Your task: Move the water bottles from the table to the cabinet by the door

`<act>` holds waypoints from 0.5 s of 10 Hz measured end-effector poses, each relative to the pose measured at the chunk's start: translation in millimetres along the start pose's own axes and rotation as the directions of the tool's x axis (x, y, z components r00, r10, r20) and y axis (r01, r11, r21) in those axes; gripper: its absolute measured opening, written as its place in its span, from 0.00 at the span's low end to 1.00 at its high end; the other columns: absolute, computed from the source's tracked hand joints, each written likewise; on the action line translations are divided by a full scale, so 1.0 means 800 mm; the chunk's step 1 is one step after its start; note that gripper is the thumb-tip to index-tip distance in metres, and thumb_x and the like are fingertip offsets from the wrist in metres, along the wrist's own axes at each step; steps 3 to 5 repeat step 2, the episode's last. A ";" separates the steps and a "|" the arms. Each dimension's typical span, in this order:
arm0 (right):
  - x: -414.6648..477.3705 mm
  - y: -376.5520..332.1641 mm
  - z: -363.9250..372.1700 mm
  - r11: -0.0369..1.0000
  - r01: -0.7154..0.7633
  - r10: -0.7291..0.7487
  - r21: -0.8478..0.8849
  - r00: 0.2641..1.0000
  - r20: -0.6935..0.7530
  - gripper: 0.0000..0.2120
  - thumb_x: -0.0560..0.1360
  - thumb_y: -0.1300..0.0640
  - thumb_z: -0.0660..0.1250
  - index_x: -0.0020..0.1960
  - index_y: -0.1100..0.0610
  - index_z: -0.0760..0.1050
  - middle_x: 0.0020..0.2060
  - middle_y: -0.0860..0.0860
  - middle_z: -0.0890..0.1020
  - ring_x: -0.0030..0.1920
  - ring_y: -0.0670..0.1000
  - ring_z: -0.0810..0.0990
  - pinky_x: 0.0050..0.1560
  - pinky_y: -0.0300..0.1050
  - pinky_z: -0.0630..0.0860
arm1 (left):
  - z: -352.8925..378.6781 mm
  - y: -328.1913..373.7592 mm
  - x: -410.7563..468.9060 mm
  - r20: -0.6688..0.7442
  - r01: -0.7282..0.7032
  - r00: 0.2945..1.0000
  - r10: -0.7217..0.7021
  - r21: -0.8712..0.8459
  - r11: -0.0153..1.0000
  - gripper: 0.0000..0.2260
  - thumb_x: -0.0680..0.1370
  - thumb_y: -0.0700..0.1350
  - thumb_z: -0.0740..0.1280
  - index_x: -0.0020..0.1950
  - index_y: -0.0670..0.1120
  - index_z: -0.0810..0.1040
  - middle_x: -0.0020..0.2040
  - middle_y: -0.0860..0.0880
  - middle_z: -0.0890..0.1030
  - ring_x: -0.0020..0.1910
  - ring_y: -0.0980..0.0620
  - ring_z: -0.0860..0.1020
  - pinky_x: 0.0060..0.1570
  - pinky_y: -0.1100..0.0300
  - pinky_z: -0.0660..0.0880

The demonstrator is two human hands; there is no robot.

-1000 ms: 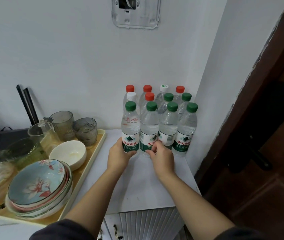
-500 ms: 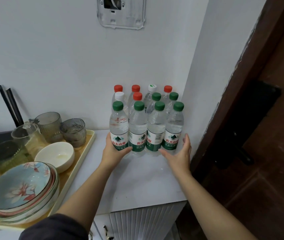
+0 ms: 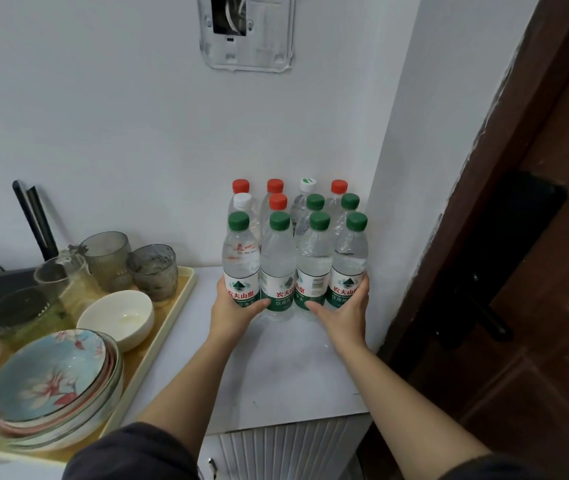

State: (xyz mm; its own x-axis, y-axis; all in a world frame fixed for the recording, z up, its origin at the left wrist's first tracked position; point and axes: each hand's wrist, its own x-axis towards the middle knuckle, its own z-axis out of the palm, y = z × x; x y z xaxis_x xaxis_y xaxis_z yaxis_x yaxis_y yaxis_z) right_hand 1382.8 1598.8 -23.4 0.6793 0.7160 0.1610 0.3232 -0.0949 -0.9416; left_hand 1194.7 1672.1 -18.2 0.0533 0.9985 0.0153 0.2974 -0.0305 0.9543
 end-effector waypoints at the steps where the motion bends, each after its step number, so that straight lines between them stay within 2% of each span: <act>1: -0.008 -0.013 -0.007 0.998 -0.043 0.044 -0.040 0.999 0.015 0.62 0.59 0.57 0.84 0.79 0.54 0.46 0.75 0.57 0.58 0.74 0.56 0.61 0.71 0.46 0.60 | -0.006 0.010 -0.010 0.016 -0.005 1.000 0.005 0.004 1.000 0.40 0.65 0.43 0.81 0.71 0.46 0.63 0.63 0.50 0.76 0.63 0.47 0.75 0.56 0.57 0.70; 2: -0.007 -0.044 -0.024 0.991 -0.009 0.008 -0.136 1.000 -0.004 0.62 0.61 0.54 0.83 0.80 0.51 0.42 0.78 0.56 0.50 0.78 0.55 0.52 0.76 0.59 0.53 | -0.018 0.026 -0.018 -0.073 -0.119 0.991 0.116 -0.043 0.992 0.48 0.65 0.46 0.81 0.77 0.48 0.55 0.72 0.51 0.69 0.71 0.50 0.69 0.66 0.55 0.68; 5: -0.007 -0.044 -0.024 0.991 -0.009 0.008 -0.136 1.000 -0.004 0.62 0.61 0.54 0.83 0.80 0.51 0.42 0.78 0.56 0.50 0.78 0.55 0.52 0.76 0.59 0.53 | -0.018 0.026 -0.018 -0.073 -0.119 0.991 0.116 -0.043 0.992 0.48 0.65 0.46 0.81 0.77 0.48 0.55 0.72 0.51 0.69 0.71 0.50 0.69 0.66 0.55 0.68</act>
